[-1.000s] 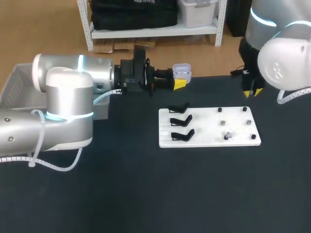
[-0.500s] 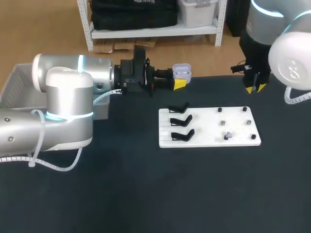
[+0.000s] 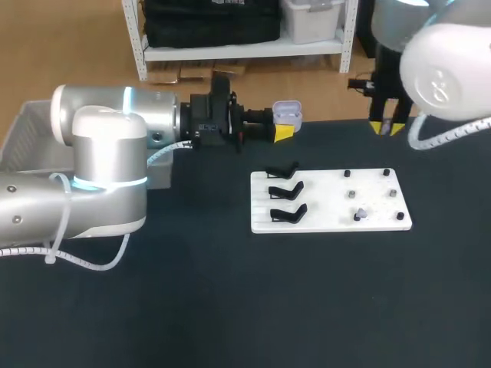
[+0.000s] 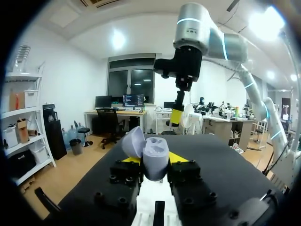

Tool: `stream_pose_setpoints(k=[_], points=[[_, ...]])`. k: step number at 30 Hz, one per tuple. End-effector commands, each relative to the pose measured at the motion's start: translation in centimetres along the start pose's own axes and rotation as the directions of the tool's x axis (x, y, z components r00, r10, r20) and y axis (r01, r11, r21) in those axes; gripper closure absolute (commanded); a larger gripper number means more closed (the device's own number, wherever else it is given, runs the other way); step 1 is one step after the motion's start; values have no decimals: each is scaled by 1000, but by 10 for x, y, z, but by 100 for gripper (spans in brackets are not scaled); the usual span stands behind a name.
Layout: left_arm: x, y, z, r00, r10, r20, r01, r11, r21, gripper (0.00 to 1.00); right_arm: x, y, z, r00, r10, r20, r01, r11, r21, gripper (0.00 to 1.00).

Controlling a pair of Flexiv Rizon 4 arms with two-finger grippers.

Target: Pick up each earbud case from the left stands, insert the matching earbuds, close the lid, and place the case in the box.

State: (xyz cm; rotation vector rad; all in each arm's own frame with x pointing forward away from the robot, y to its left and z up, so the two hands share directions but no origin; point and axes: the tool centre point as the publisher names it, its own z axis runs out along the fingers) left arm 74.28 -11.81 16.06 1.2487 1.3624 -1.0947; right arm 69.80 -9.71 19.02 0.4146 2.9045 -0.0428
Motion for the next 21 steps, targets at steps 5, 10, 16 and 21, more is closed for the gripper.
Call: stream_pose_setpoints(k=[5,10,16,21], points=[[2,-2,0,1000,5,8,-5,1000,-6,100,4,41,-26,858,509,69,-511,860,1,100],[2,-2,0,1000,5,8,-5,1000,-6,100,4,41,-26,858,509,69,-511,860,1,100],[2,-2,0,1000,5,8,-5,1000,-6,100,4,41,-26,858,509,69,-511,860,1,100],[2,-2,0,1000,5,8,-5,1000,-6,100,5,55,-33,868,494,49,-493,870,-30,100]])
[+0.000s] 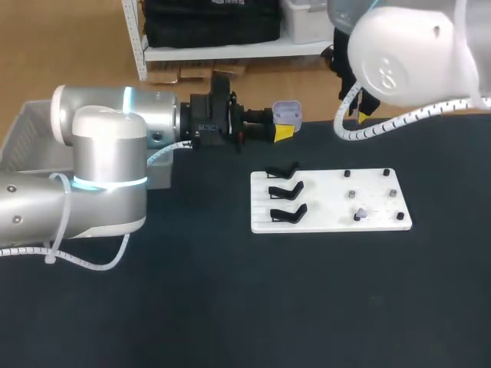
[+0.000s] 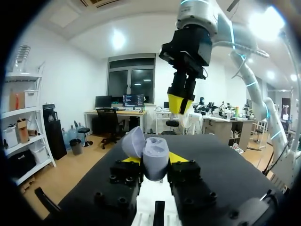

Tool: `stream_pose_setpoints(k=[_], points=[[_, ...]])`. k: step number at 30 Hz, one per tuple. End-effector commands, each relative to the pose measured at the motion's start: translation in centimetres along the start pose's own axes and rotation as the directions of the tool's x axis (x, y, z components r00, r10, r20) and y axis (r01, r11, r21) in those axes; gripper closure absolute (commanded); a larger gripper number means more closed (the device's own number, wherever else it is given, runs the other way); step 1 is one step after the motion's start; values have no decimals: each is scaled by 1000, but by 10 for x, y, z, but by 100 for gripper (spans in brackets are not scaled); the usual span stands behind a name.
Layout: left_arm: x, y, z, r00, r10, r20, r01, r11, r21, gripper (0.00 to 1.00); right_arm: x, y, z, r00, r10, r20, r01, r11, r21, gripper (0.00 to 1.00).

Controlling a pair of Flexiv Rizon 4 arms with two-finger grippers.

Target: Pick up each earbud case from the left stands, insert the matching earbuds, close the lid, and place the case in the box.

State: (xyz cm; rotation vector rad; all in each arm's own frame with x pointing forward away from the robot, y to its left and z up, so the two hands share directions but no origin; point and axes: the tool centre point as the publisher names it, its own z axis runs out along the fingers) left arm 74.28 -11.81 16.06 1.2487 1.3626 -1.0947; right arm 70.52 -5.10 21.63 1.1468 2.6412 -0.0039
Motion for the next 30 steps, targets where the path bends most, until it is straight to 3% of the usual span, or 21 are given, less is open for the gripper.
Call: stream_pose_setpoints(k=[1,10,18,30], points=[[2,-2,0,1000,5,8,-5,1000,-6,100,11,10,-9,1000,-23,-3,23,999,-30,100],[2,-2,0,1000,5,8,-5,1000,-6,100,28,43,-33,993,-117,-30,116,993,-36,100],[2,-2,0,1000,5,8,-5,1000,-6,100,40,65,-30,984,-164,-77,164,986,4,100],[2,-2,0,1000,5,8,-5,1000,-6,100,49,77,-23,972,-205,-114,209,977,29,100]])
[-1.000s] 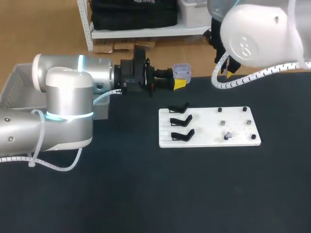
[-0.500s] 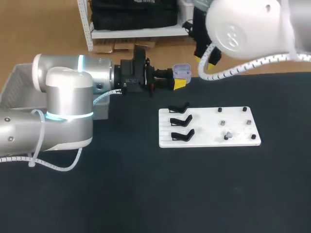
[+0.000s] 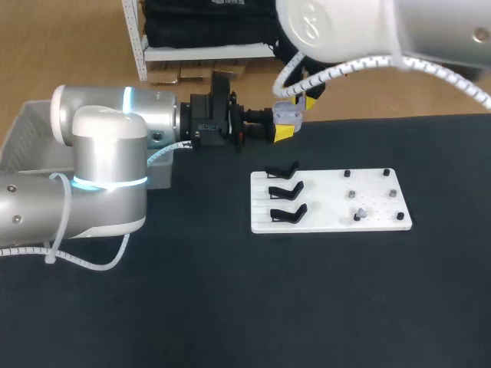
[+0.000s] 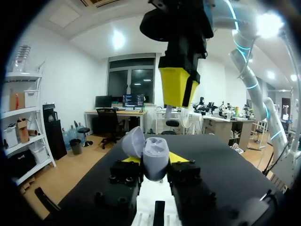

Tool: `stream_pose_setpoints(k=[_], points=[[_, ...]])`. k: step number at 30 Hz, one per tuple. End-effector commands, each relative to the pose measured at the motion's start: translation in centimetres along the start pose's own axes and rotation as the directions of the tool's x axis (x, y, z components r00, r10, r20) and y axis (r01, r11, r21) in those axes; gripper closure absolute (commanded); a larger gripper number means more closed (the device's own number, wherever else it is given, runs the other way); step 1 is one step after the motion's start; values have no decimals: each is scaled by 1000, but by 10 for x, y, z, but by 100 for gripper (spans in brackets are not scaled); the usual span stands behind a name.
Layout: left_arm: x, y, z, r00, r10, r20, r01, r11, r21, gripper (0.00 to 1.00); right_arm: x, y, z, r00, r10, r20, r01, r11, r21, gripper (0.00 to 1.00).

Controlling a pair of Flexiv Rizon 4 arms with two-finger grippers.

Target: Pick up each earbud case from the left stands, insert the matching earbuds, close the lid, and place the case in the box.

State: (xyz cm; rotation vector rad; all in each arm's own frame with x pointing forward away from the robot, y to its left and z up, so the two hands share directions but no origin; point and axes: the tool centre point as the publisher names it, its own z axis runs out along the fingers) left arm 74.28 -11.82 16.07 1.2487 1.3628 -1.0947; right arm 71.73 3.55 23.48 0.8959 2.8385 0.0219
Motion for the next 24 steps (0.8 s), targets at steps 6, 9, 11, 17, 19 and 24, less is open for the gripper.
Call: stream_pose_setpoints(k=[6,9,11,17,19,24], points=[[2,-2,0,1000,5,8,-5,1000,-6,100,3,12,6,999,-25,-34,26,999,44,100],[2,-2,0,1000,5,8,-5,1000,-6,100,3,13,9,999,-26,-41,28,999,45,100],[2,-2,0,1000,5,8,-5,1000,-6,100,2,14,11,999,-25,-46,27,999,47,100],[2,-2,0,1000,5,8,-5,1000,-6,100,1,16,14,998,-28,-51,31,998,51,100],[2,-2,0,1000,5,8,-5,1000,-6,100,0,16,14,998,-29,-51,31,998,53,100],[2,-2,0,1000,5,8,-5,1000,-6,100,-2,17,16,998,-27,-53,30,998,57,100]])
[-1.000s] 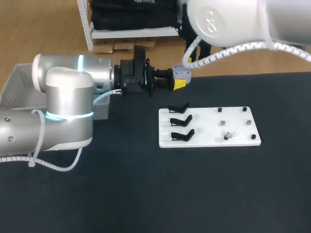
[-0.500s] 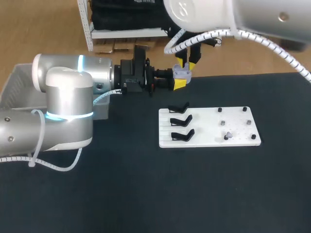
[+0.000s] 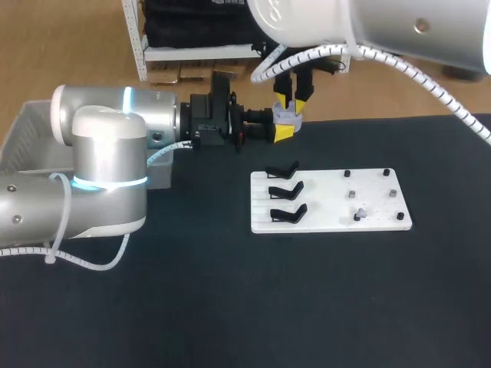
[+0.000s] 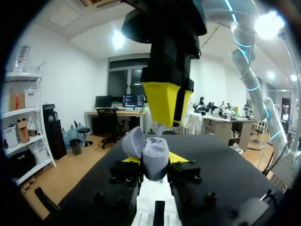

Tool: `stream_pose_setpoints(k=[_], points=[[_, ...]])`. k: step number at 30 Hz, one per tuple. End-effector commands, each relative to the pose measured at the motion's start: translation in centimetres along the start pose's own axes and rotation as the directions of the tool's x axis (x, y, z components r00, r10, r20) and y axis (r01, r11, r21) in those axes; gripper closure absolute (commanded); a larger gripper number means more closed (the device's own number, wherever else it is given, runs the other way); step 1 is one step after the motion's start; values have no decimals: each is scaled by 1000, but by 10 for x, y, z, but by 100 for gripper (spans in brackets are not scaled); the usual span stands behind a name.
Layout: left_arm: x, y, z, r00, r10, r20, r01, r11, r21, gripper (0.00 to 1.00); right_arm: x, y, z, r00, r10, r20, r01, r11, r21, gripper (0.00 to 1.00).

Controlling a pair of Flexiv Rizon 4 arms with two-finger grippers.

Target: Pick up each earbud case from the left stands, insert the matching earbuds, close the lid, and place the case in the box.

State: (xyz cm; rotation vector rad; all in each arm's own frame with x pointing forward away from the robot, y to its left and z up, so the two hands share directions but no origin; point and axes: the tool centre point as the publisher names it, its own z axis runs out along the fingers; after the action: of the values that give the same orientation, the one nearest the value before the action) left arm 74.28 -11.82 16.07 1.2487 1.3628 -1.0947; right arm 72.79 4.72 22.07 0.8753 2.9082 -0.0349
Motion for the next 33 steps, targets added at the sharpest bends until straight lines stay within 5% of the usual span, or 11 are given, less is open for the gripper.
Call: stream_pose_setpoints(k=[1,31,33], points=[[2,-2,0,1000,5,8,-5,1000,-6,100,-2,2,1,1000,0,-5,0,1000,8,100],[2,-2,0,1000,5,8,-5,1000,-6,100,-3,-1,20,1000,4,-15,-3,999,46,100],[2,-2,0,1000,5,8,-5,1000,-6,100,-2,-2,20,1000,2,-14,-1,999,48,83]])
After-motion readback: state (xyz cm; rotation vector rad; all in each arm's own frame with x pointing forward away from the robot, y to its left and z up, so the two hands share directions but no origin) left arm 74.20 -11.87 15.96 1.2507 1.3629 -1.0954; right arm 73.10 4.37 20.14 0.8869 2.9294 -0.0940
